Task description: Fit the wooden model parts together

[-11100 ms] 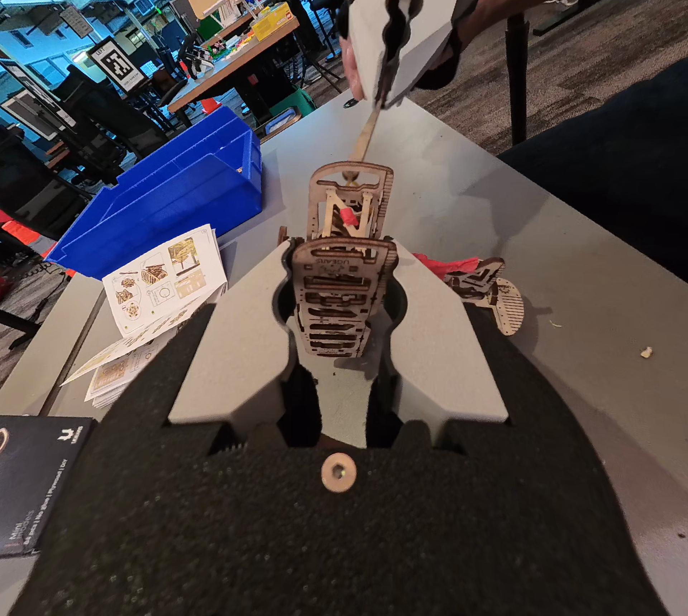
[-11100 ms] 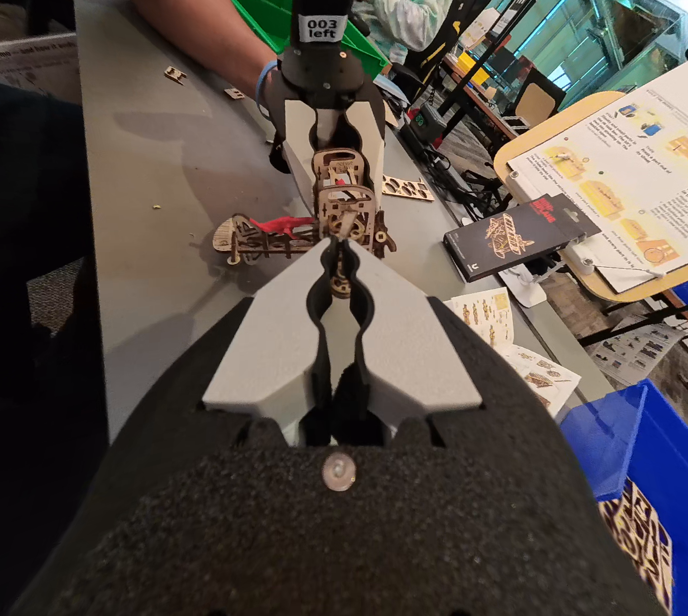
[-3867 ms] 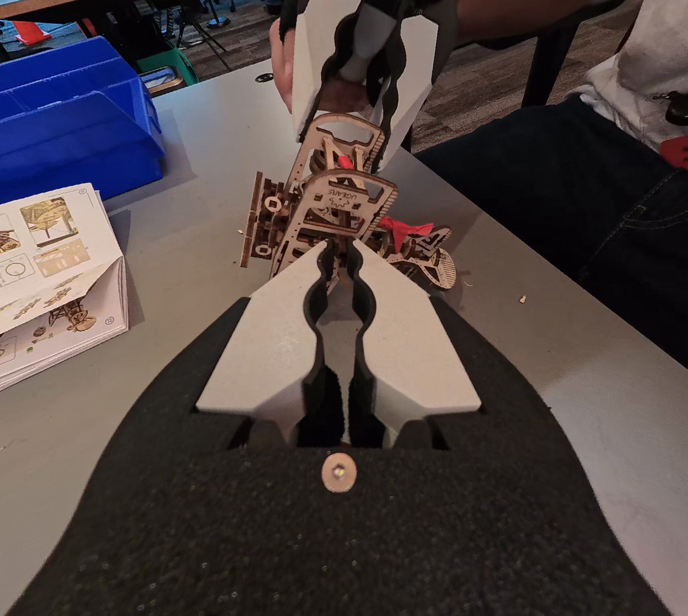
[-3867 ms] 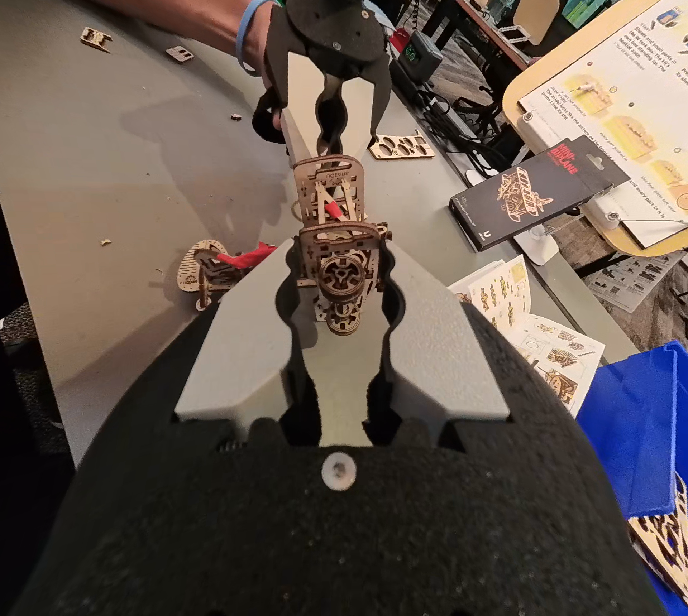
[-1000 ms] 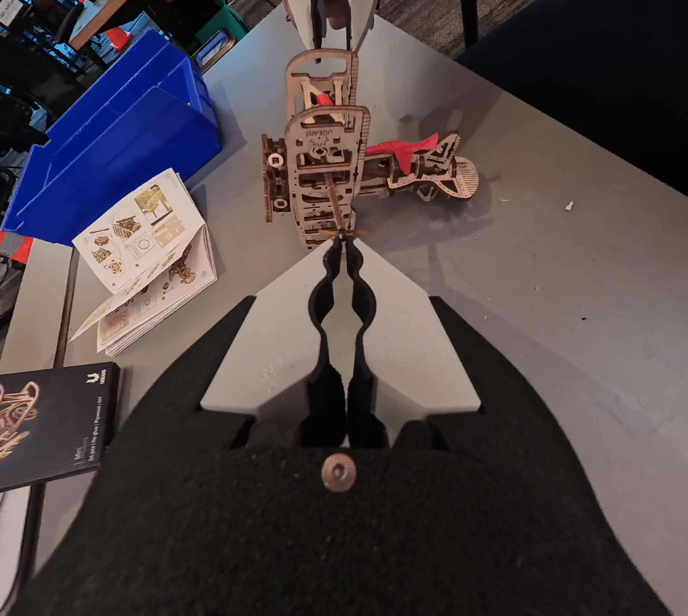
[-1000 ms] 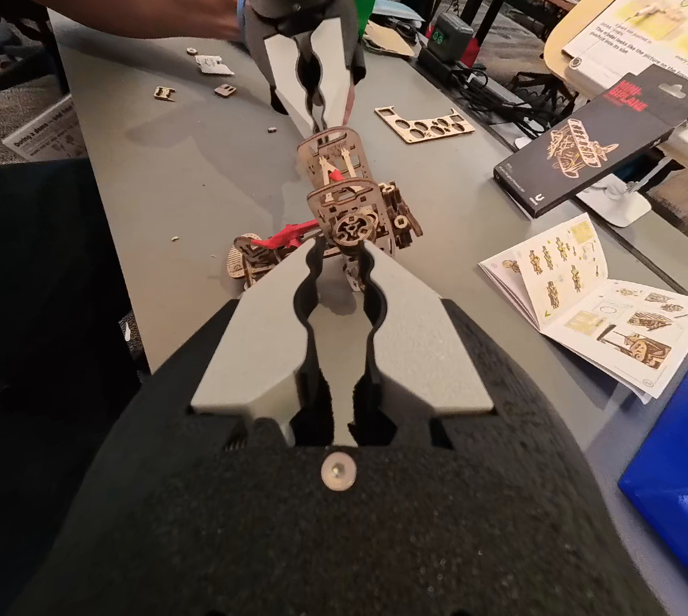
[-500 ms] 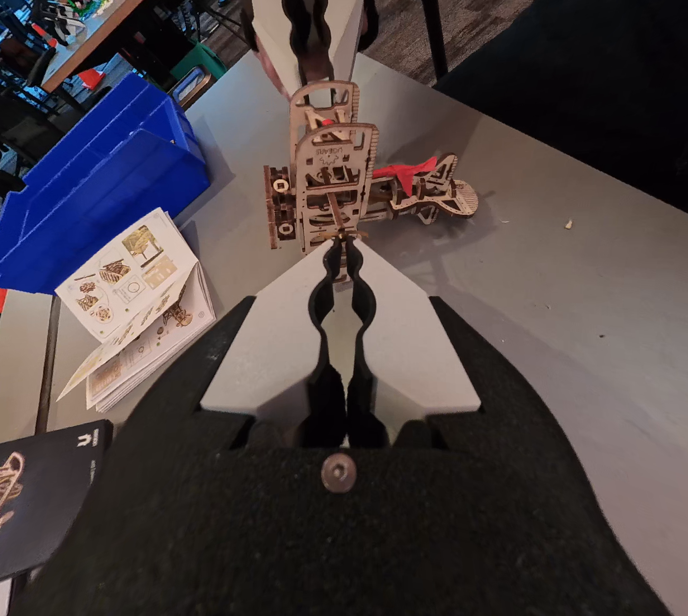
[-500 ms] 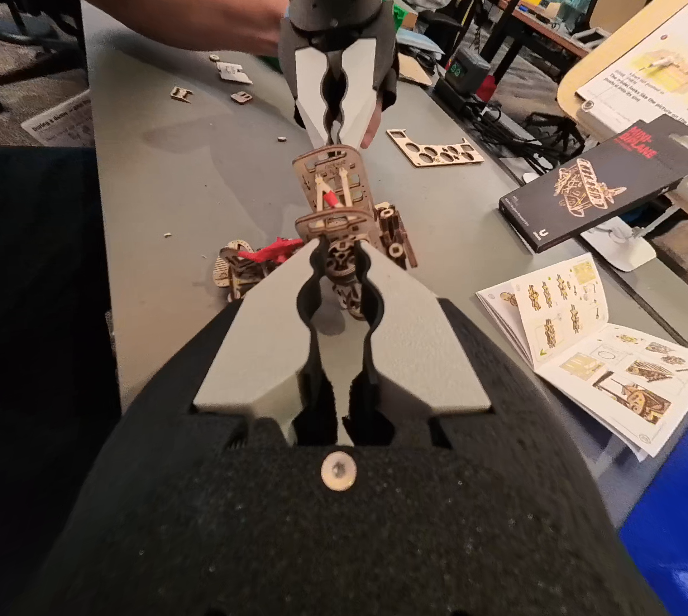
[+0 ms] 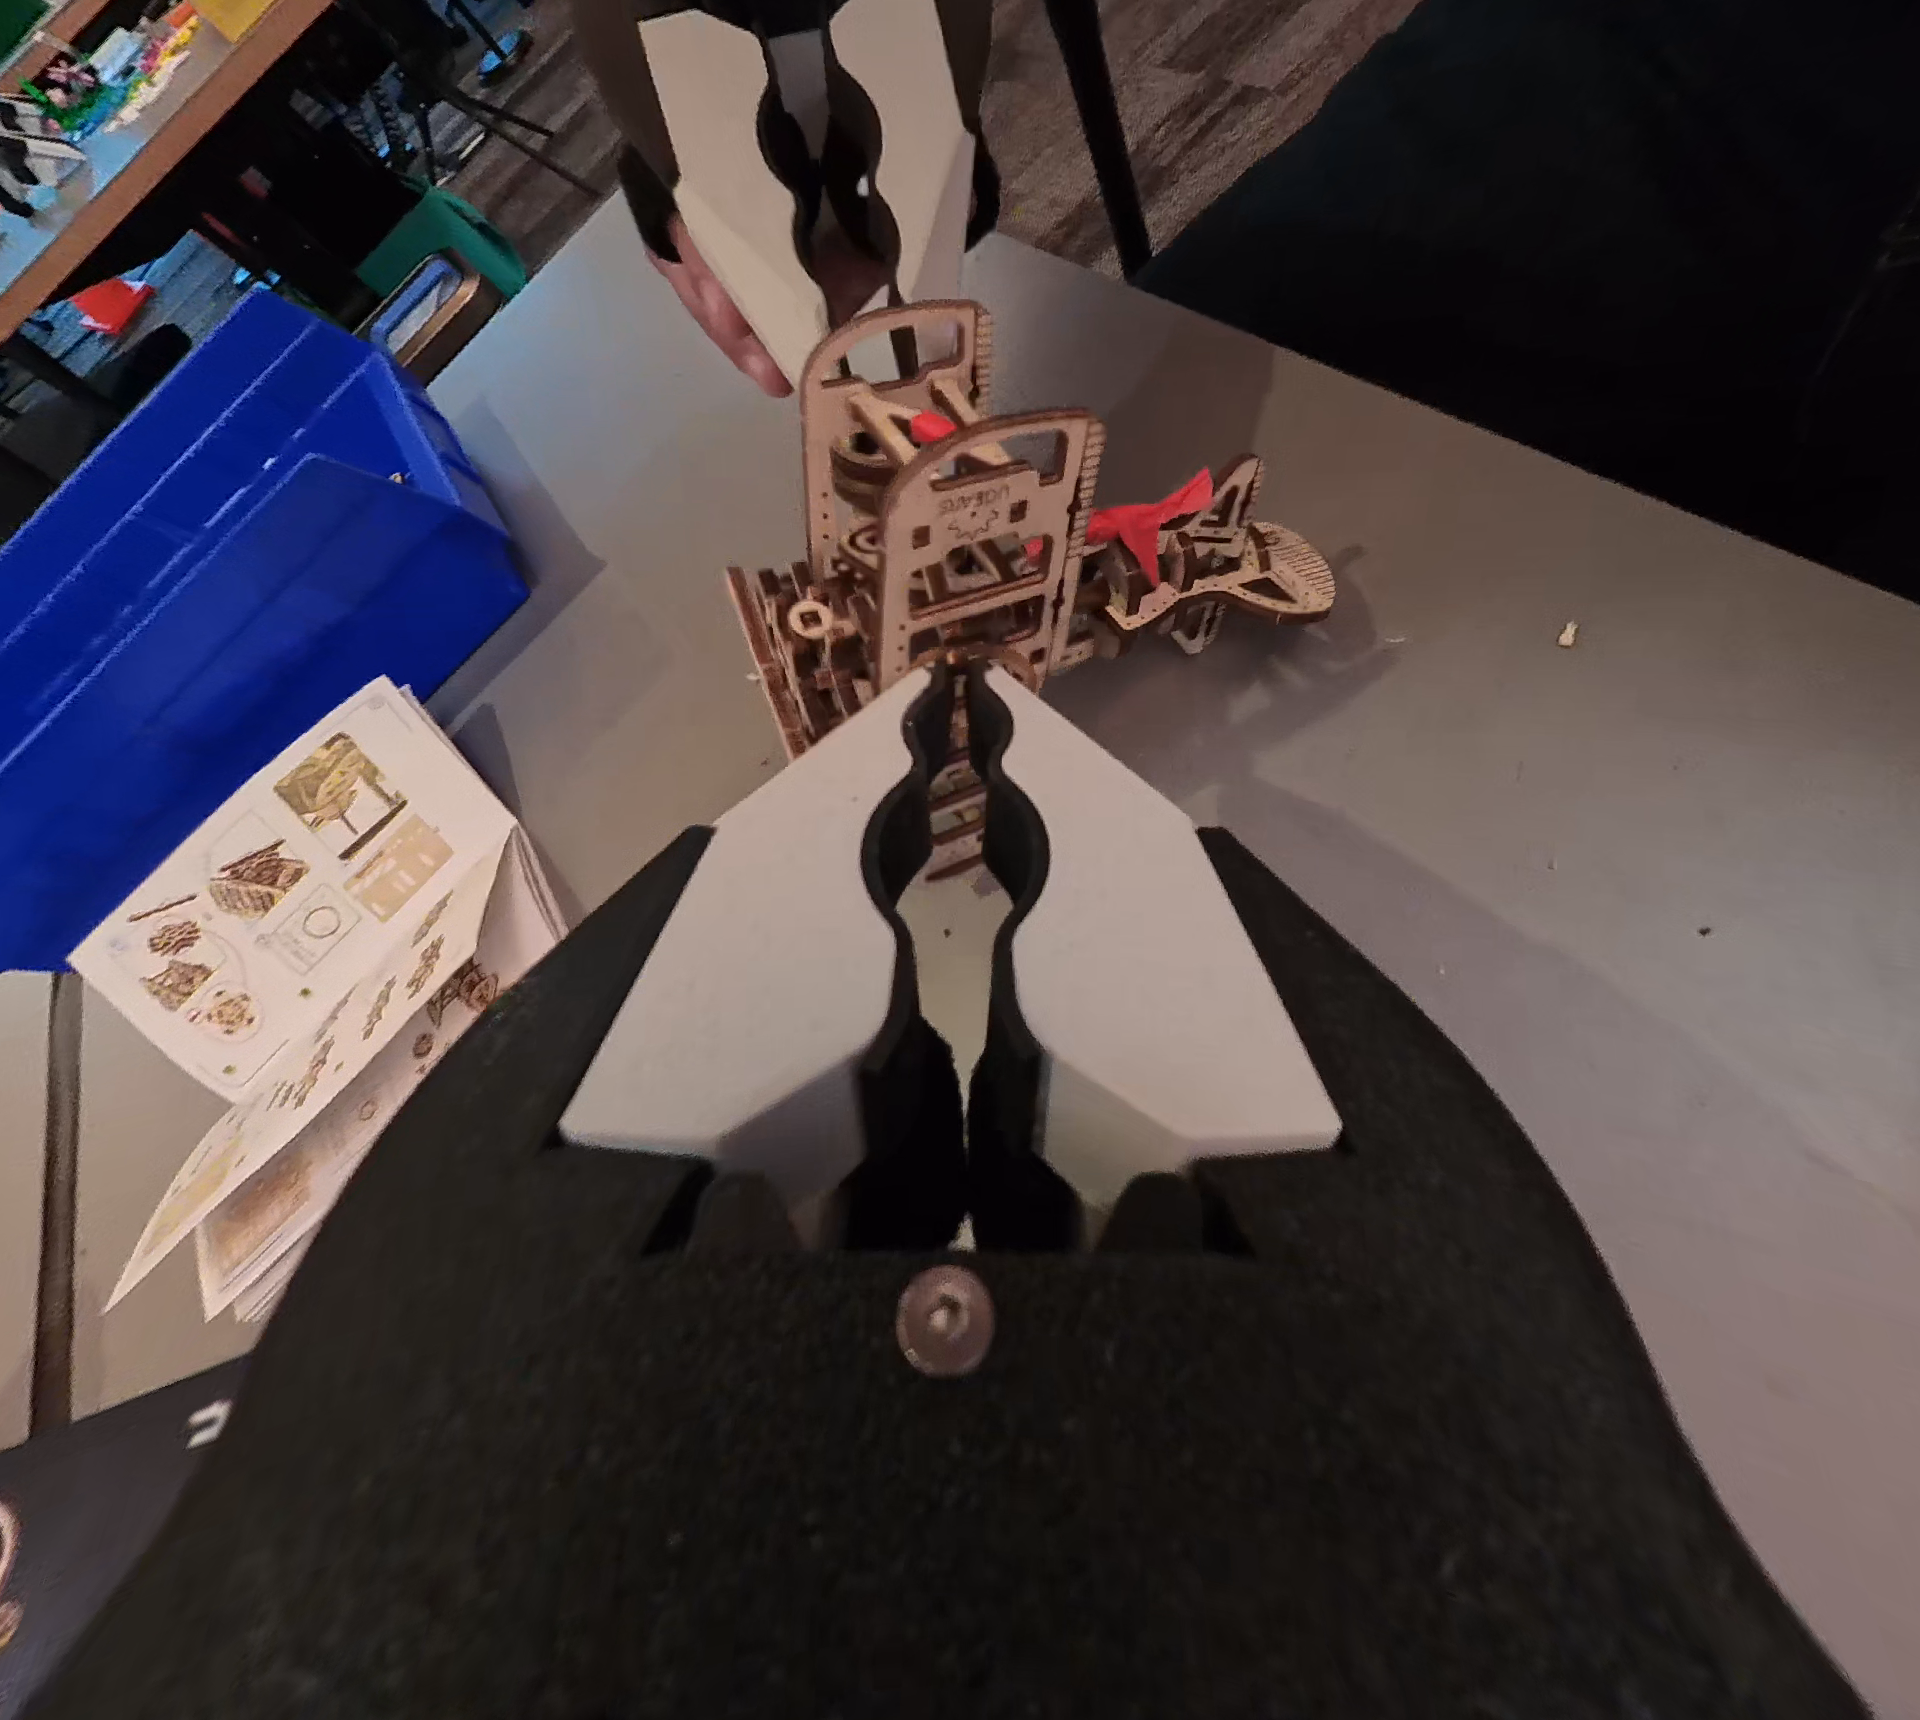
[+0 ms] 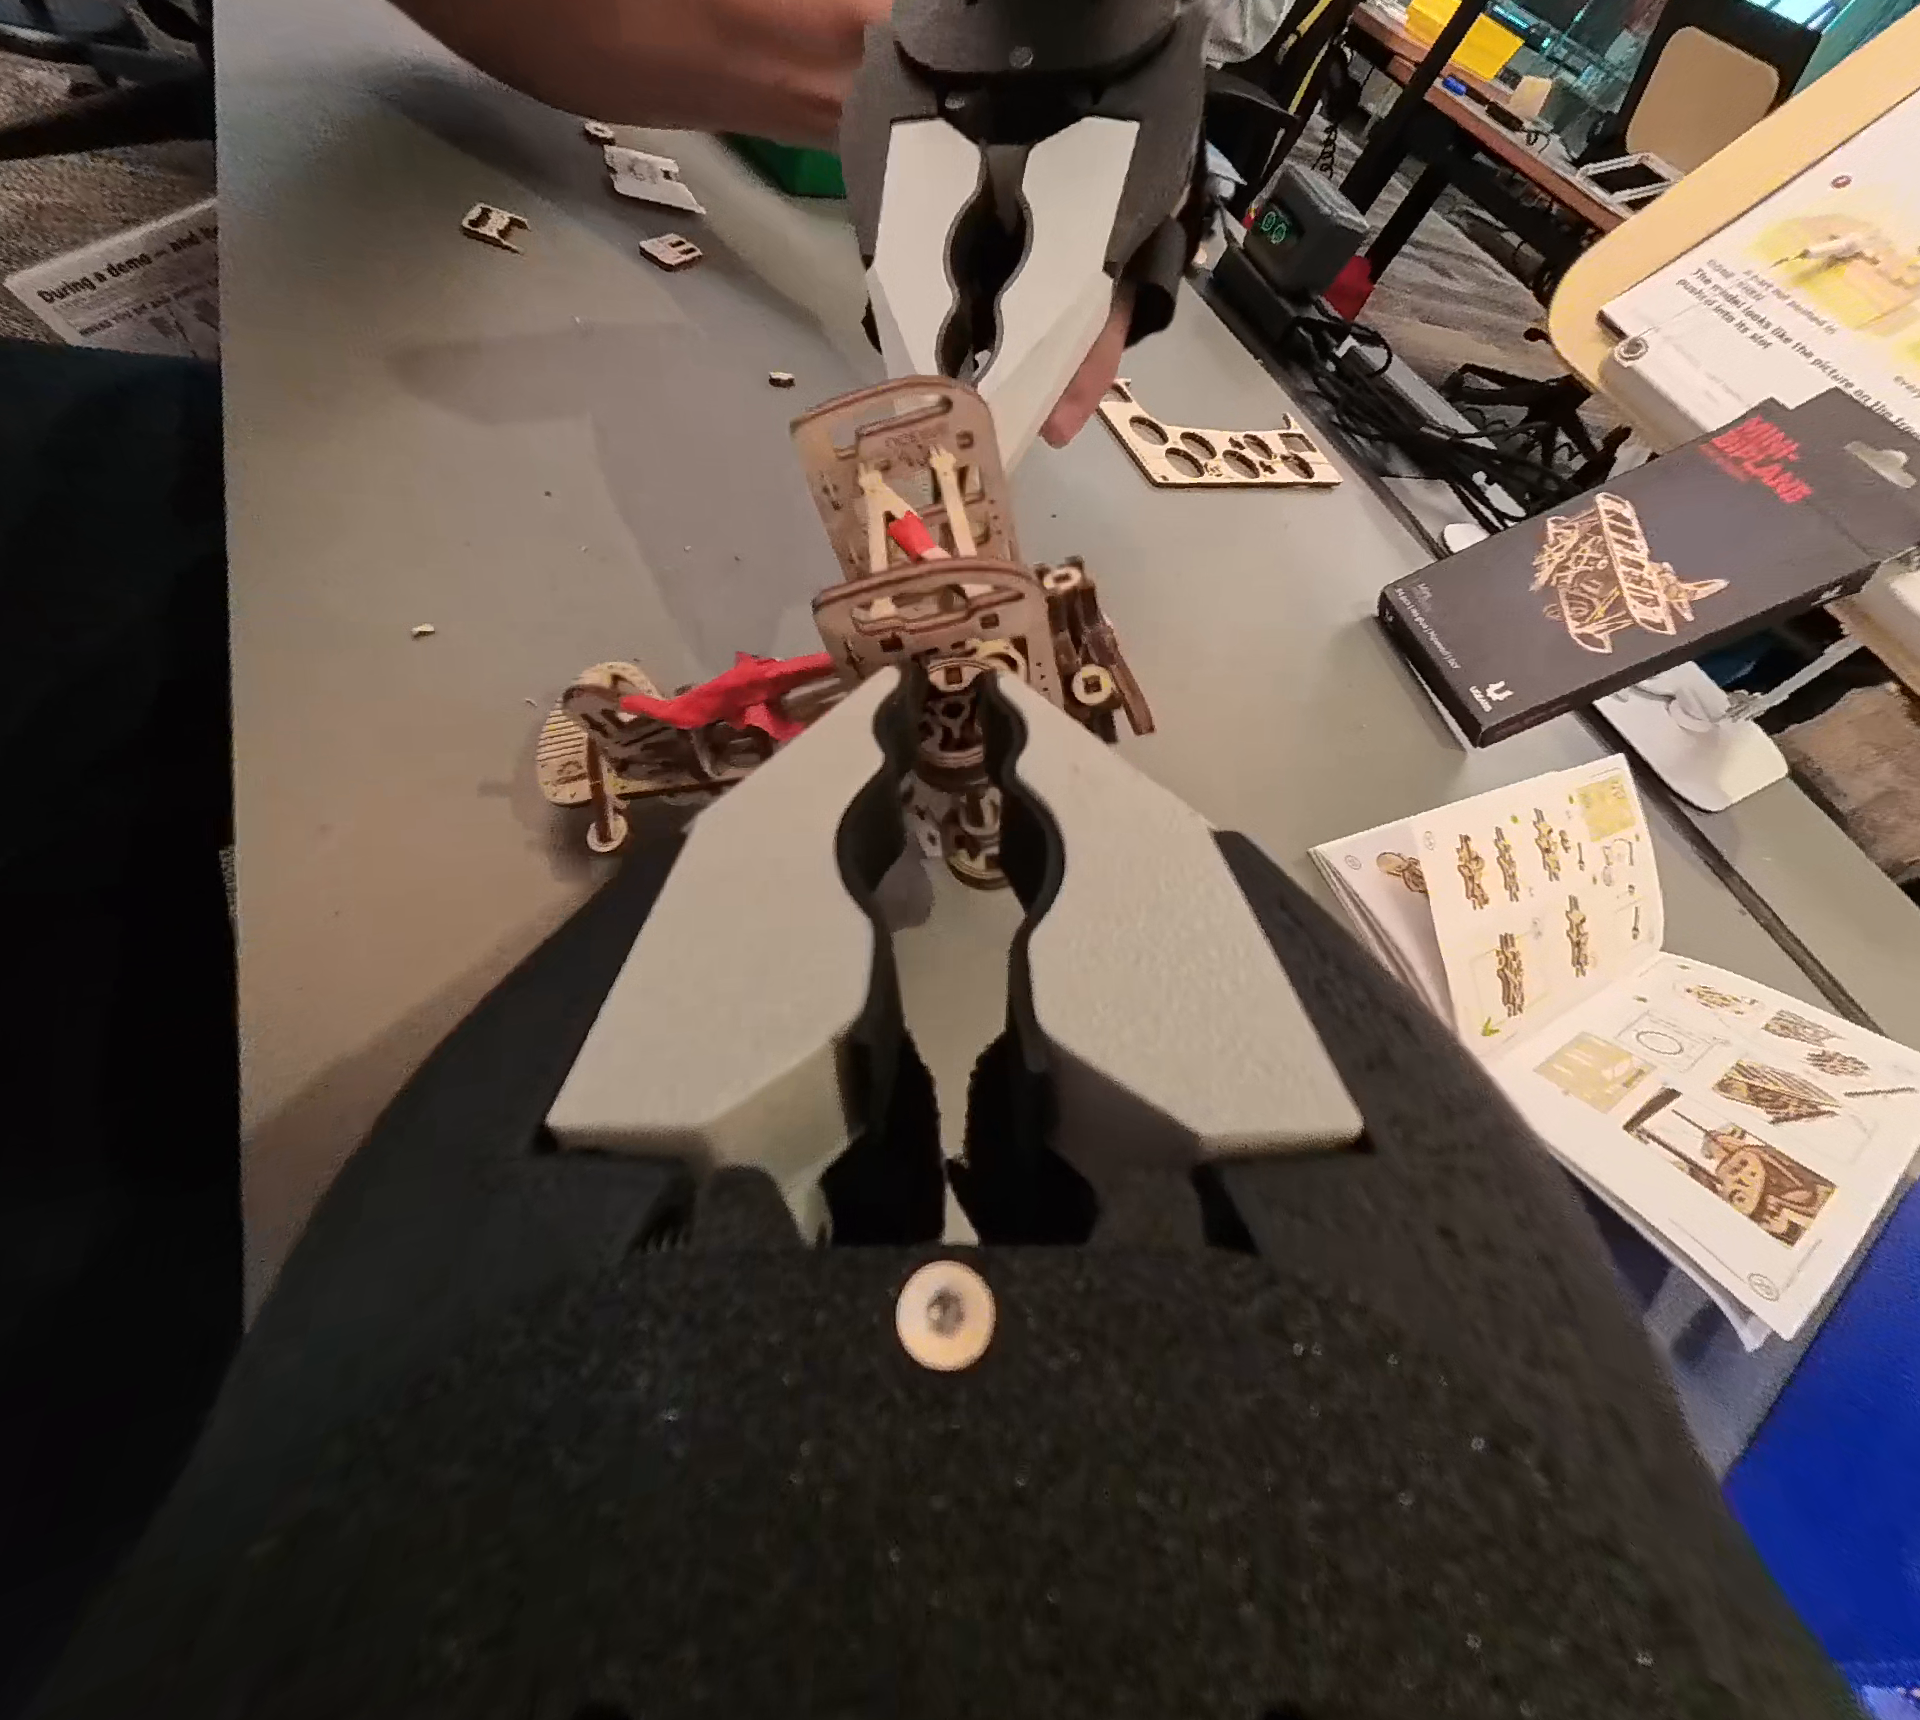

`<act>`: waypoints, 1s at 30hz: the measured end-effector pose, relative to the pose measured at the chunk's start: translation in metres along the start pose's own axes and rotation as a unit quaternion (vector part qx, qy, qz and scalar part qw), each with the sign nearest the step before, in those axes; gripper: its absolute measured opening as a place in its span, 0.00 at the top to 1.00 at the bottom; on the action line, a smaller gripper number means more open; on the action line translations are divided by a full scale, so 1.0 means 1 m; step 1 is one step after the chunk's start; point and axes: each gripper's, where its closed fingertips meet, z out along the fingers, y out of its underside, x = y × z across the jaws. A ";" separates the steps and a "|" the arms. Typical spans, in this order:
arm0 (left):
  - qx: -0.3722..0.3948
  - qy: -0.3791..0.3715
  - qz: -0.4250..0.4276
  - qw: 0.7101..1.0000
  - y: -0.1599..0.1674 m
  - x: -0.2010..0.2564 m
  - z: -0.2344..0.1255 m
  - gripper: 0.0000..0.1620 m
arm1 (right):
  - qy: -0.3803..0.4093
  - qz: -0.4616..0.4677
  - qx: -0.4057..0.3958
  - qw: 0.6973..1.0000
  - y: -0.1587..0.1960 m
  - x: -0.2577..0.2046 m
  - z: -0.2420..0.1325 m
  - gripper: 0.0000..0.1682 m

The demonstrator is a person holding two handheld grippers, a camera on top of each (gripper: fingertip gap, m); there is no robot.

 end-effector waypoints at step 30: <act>0.126 0.157 -0.187 0.961 -0.014 0.022 0.004 1.00 | -0.004 -0.094 0.021 0.995 -0.008 -0.015 -0.006 0.90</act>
